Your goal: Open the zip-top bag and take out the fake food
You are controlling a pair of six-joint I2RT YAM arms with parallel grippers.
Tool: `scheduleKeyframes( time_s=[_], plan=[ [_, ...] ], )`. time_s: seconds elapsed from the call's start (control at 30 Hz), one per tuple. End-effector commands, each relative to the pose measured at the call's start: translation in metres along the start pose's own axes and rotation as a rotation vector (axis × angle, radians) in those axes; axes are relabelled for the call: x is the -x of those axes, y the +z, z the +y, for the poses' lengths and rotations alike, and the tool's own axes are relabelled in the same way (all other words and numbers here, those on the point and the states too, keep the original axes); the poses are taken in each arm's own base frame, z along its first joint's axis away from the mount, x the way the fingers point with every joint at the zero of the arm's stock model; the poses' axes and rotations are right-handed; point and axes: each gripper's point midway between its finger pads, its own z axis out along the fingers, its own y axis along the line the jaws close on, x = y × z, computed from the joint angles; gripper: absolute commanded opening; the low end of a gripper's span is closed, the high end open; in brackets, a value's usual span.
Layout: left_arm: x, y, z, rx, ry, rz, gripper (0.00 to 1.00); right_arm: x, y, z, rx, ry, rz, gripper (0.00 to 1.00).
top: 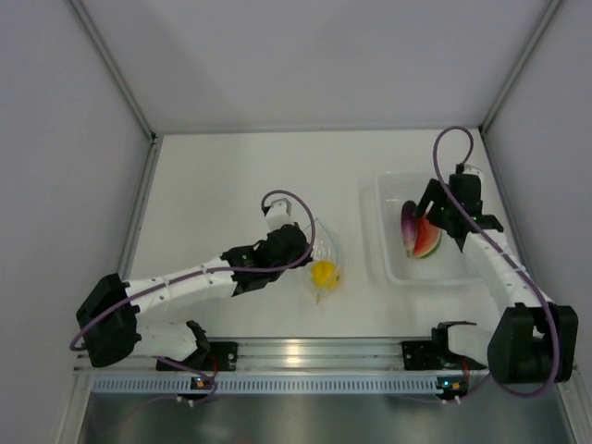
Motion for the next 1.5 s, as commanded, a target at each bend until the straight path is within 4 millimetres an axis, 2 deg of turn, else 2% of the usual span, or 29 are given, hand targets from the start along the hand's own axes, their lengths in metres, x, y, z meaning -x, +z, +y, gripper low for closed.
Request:
scheduleKeyframes(
  time_s=[0.0,0.07,0.1,0.2,0.23,0.3,0.4,0.47,0.5,0.57,0.6,0.8,0.83,0.9,0.93,1.23,1.37,1.47],
  plan=[
    [0.018,-0.007,-0.022,-0.06,-0.029,-0.032,0.0,0.029,-0.047,0.046,0.154,-0.035,-0.08,0.75],
    [0.018,-0.007,-0.025,-0.071,-0.038,-0.026,0.0,0.024,-0.064,0.07,0.2,-0.093,-0.079,0.66],
    [0.019,-0.007,-0.027,-0.073,-0.046,-0.025,0.0,0.014,-0.079,0.088,0.251,-0.127,-0.071,0.59],
    [0.018,-0.007,-0.03,-0.075,-0.072,-0.02,0.0,0.004,-0.11,0.116,0.352,-0.158,-0.071,0.47],
    [0.018,-0.006,-0.03,-0.074,-0.079,-0.021,0.0,-0.01,-0.123,0.132,0.405,-0.193,-0.05,0.44],
    [0.018,-0.005,-0.031,-0.069,-0.101,-0.021,0.0,-0.017,-0.146,0.15,0.48,-0.195,-0.048,0.42],
    [0.018,-0.003,-0.031,-0.063,-0.139,-0.021,0.0,-0.045,-0.186,0.187,0.616,-0.25,-0.024,0.41],
    [0.017,-0.001,-0.032,-0.059,-0.164,-0.019,0.0,-0.055,-0.2,0.203,0.664,-0.262,-0.013,0.41],
    [0.016,-0.001,-0.032,-0.056,-0.172,-0.017,0.0,-0.069,-0.213,0.214,0.709,-0.293,0.005,0.41],
    [0.015,0.002,-0.031,-0.047,-0.186,-0.014,0.0,-0.076,-0.222,0.228,0.738,-0.301,-0.004,0.41],
    [0.013,0.003,-0.03,-0.042,-0.188,-0.012,0.0,-0.088,-0.231,0.236,0.771,-0.324,0.008,0.41],
    [0.005,0.008,-0.027,-0.028,-0.206,0.009,0.0,-0.115,-0.223,0.251,0.744,-0.355,0.024,0.39],
    [0.004,0.008,-0.027,-0.026,-0.217,0.012,0.0,-0.124,-0.215,0.252,0.725,-0.364,0.039,0.39],
    [0.002,0.009,-0.026,-0.025,-0.225,0.018,0.0,-0.129,-0.201,0.248,0.67,-0.359,0.037,0.39],
    [0.001,0.009,-0.026,-0.025,-0.228,0.025,0.0,-0.139,-0.192,0.246,0.639,-0.361,0.054,0.39],
    [-0.003,0.006,-0.022,-0.022,-0.244,0.03,0.0,-0.164,-0.146,0.227,0.477,-0.386,0.066,0.39],
    [-0.002,0.004,-0.02,-0.024,-0.249,0.027,0.0,-0.167,-0.143,0.225,0.477,-0.378,0.066,0.38],
    [0.0,0.002,-0.022,-0.033,-0.244,0.024,0.0,-0.158,-0.151,0.225,0.5,-0.353,0.046,0.38]
  ],
)
